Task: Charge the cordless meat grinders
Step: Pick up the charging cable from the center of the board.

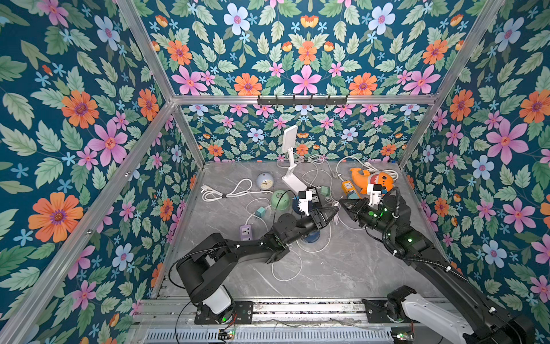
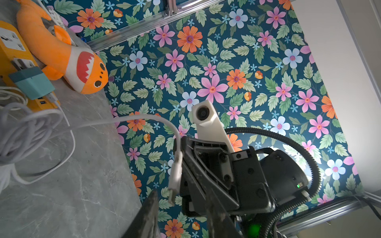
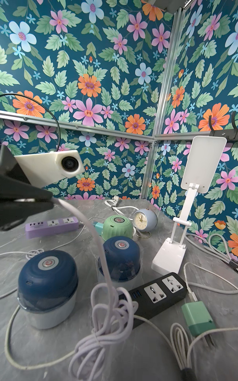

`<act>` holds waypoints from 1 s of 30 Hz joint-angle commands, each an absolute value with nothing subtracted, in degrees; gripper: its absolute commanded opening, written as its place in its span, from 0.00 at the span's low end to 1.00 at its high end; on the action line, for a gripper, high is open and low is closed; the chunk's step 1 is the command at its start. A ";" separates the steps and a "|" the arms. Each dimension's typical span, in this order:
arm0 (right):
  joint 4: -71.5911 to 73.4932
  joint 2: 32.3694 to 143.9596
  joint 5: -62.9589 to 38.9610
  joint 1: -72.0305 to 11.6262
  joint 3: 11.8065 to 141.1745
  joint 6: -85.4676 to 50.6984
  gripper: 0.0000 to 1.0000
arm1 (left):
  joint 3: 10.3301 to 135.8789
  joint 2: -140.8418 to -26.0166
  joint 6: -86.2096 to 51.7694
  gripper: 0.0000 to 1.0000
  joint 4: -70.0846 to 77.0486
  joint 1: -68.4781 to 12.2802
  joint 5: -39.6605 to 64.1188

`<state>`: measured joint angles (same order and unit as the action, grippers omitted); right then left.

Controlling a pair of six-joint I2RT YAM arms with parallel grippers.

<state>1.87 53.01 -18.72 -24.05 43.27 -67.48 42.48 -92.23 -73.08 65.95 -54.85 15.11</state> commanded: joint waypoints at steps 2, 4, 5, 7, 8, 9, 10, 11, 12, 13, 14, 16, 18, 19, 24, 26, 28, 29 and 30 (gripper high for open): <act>4.99 52.40 -19.14 -24.06 42.97 -68.36 0.00 | 43.07 -92.48 -72.77 0.36 67.89 -54.84 15.82; 4.97 52.30 -19.09 -24.06 42.73 -68.32 0.00 | 42.94 -92.44 -72.87 0.33 67.96 -54.76 15.59; 4.92 52.26 -19.16 -24.07 42.62 -68.45 0.00 | 42.97 -92.44 -72.90 0.32 68.03 -54.73 15.52; 4.98 52.05 -19.16 -24.05 42.37 -68.52 0.00 | 42.70 -92.25 -72.95 0.30 68.51 -54.73 15.25; 4.97 51.97 -19.21 -24.08 42.21 -68.55 0.00 | 42.65 -92.20 -72.99 0.28 68.64 -54.76 15.18; 4.93 51.88 -19.20 -24.08 42.06 -68.55 0.00 | 42.59 -92.14 -72.99 0.26 68.75 -54.69 15.12; 4.93 51.82 -19.15 -24.08 42.02 -68.55 0.00 | 42.55 -92.16 -73.03 0.25 68.74 -54.75 15.12; 4.94 51.77 -19.14 -24.08 41.88 -68.55 0.00 | 42.69 -92.19 -72.97 0.23 68.75 -54.72 15.03; 4.92 51.69 -19.16 -24.08 41.84 -68.55 0.00 | 42.71 -92.27 -73.16 0.21 68.78 -54.76 15.09; 4.90 51.64 -19.17 -24.04 41.77 -68.55 0.00 | 42.73 -92.37 -73.26 0.20 68.80 -54.74 15.06; 4.91 51.69 -19.30 -24.08 41.83 -68.54 0.00 | 42.85 -92.52 -73.28 0.18 68.90 -54.75 15.09; 4.96 51.60 -19.36 -24.07 41.70 -68.51 0.00 | 42.96 -92.82 -73.47 0.14 69.25 -54.75 15.28; 5.17 51.42 -19.38 -24.08 41.45 -68.64 0.00 | 42.89 -93.03 -73.73 0.09 69.43 -54.75 15.30; 5.48 51.17 -19.21 -24.00 41.18 -68.69 0.00 | 42.81 -92.99 -73.82 0.06 69.69 -54.67 15.32; 2.60 48.60 -18.36 -23.91 41.01 -66.78 0.00 | 41.28 -92.20 -75.31 0.00 69.41 -53.73 15.99; -2.12 46.66 -17.39 -23.75 41.84 -64.09 0.22 | 40.69 -90.83 -75.86 0.00 67.18 -52.87 17.49; -9.05 44.12 -16.58 -23.38 43.45 -58.53 0.69 | 41.67 -89.06 -75.22 0.00 60.13 -51.47 21.74; -13.45 42.81 -16.03 -23.12 44.71 -54.51 0.88 | 43.32 -88.40 -73.95 0.00 53.48 -50.72 24.25; -17.71 41.83 -15.21 -23.10 46.01 -50.74 0.98 | 45.40 -87.64 -71.14 0.00 46.96 -50.25 27.56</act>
<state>-6.42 43.72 -17.32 -23.31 43.92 -60.97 42.54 -89.23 -74.81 59.59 -51.09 19.51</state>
